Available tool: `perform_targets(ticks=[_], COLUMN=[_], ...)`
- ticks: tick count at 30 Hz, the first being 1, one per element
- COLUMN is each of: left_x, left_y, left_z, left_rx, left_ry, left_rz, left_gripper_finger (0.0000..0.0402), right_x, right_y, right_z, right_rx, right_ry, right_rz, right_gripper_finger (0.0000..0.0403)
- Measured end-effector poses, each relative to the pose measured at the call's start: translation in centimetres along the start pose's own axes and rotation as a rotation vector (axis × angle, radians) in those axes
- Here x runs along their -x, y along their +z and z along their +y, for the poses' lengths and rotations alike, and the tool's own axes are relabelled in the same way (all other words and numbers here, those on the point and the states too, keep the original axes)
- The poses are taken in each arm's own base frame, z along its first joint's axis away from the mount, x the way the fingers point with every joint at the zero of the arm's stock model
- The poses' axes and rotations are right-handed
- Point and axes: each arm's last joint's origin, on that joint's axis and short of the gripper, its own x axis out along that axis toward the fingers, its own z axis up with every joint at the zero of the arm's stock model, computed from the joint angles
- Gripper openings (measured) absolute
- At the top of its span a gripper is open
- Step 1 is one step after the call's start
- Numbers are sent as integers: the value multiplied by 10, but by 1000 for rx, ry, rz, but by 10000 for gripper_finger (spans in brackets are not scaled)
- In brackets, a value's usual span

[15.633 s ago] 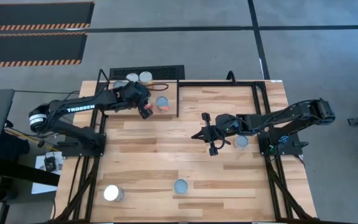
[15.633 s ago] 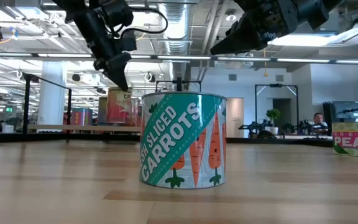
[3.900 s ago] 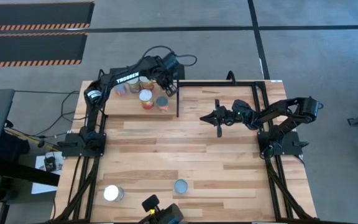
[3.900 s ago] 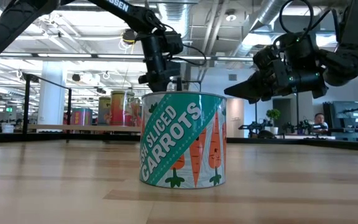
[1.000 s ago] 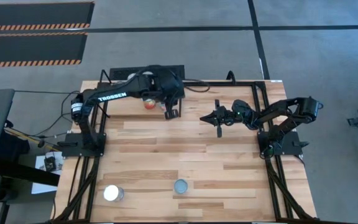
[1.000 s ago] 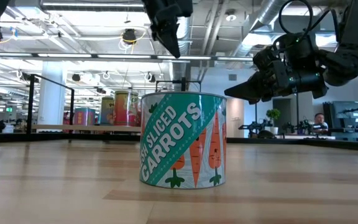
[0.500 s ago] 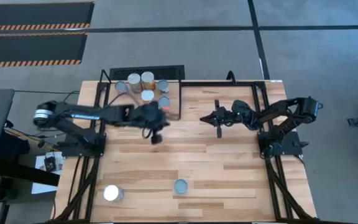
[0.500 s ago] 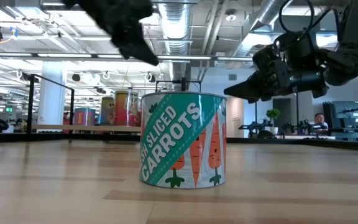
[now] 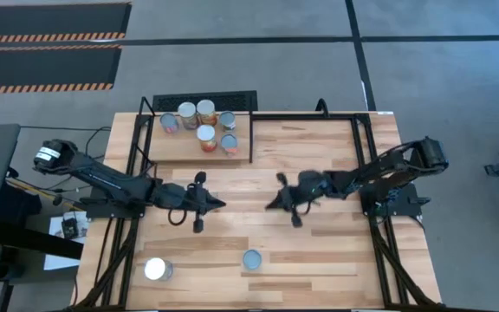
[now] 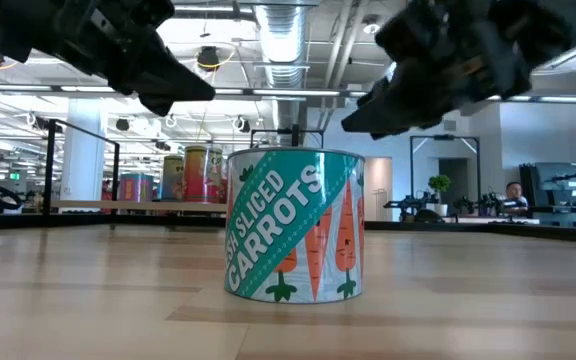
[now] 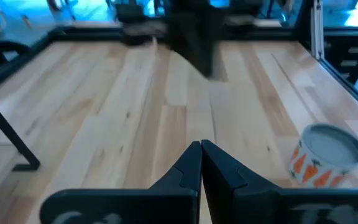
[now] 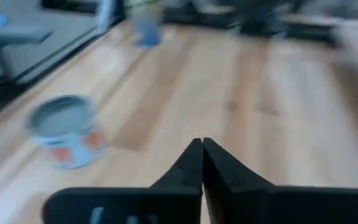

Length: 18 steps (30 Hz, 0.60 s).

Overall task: Pick and place cans onto a shelf
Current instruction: Put the canned carrots on the shelf

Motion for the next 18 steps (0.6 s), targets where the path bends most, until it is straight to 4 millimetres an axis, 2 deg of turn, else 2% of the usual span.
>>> perform_targets(ticks=[4, 7, 11, 14, 16, 18], left_x=[1, 1, 1, 1, 1, 1], left_y=[2, 2, 2, 2, 2, 2], left_z=[-2, -2, -2, -2, -2, -2], left_rx=[-34, -44, -42, -35, -32, -31], left_ry=[23, 25, 25, 25, 25, 25], left_rz=[-23, -23, -23, -23, -23, -23], left_gripper_finger=[0, 0, 0, 0, 0, 0], right_x=[-14, -16, -16, -20, -26, -39], right_y=[18, 39, 54, 60, 56, 57], right_z=[38, 63, 89, 102, 109, 116], right_rx=[46, 91, 140, 160, 197, 235], right_ry=[12, 12, 60, 73, 72, 77], right_rz=[149, 165, 183, 161, 199, 202], right_gripper_finger=[87, 135, 182, 193, 192, 187])
